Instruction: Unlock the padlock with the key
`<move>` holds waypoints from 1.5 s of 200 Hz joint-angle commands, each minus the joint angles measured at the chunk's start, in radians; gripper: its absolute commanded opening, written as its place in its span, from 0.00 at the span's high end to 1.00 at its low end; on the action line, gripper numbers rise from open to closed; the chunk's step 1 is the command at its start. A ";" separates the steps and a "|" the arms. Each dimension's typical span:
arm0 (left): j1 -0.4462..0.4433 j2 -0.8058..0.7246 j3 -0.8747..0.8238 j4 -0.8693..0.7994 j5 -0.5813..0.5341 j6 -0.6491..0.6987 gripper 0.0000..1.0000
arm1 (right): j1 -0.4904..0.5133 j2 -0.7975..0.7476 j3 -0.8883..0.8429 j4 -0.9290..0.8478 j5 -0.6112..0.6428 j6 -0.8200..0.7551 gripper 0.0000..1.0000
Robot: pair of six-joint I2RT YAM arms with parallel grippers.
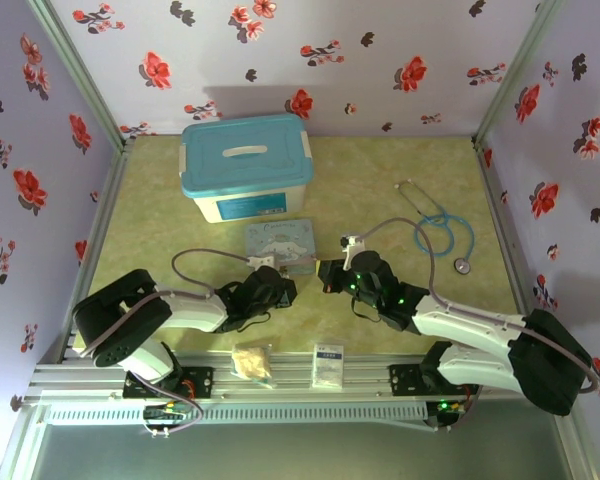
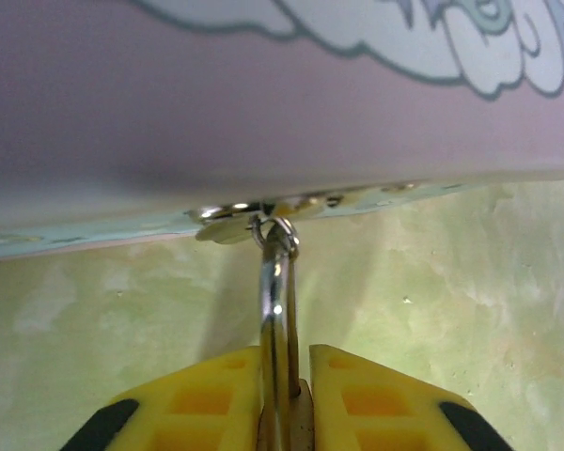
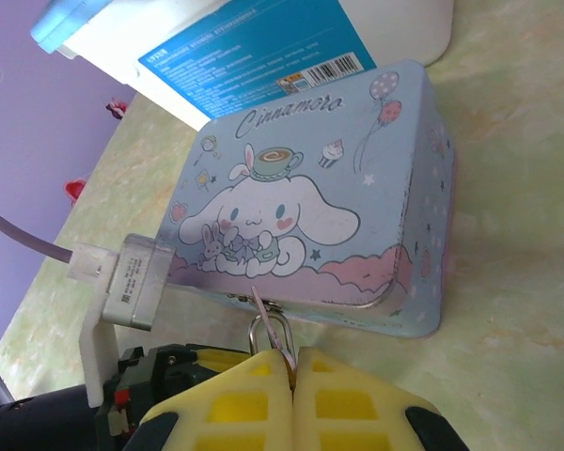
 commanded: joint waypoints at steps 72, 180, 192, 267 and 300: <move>-0.008 -0.101 0.011 0.032 -0.066 -0.050 0.92 | 0.008 0.095 -0.127 0.169 -0.198 0.276 1.00; -0.008 -0.111 -0.057 0.210 -0.116 -0.165 0.98 | 0.025 0.270 -0.168 0.471 -0.283 0.558 1.00; -0.008 -0.116 -0.066 0.231 -0.120 -0.178 0.98 | 0.030 0.309 -0.171 0.533 -0.289 0.585 1.00; -0.008 -0.061 -0.122 0.419 -0.124 -0.282 0.99 | 0.036 0.397 -0.202 0.692 -0.294 0.612 1.00; -0.009 -0.027 -0.137 0.499 -0.125 -0.294 1.00 | 0.033 0.424 -0.202 0.721 -0.315 0.647 1.00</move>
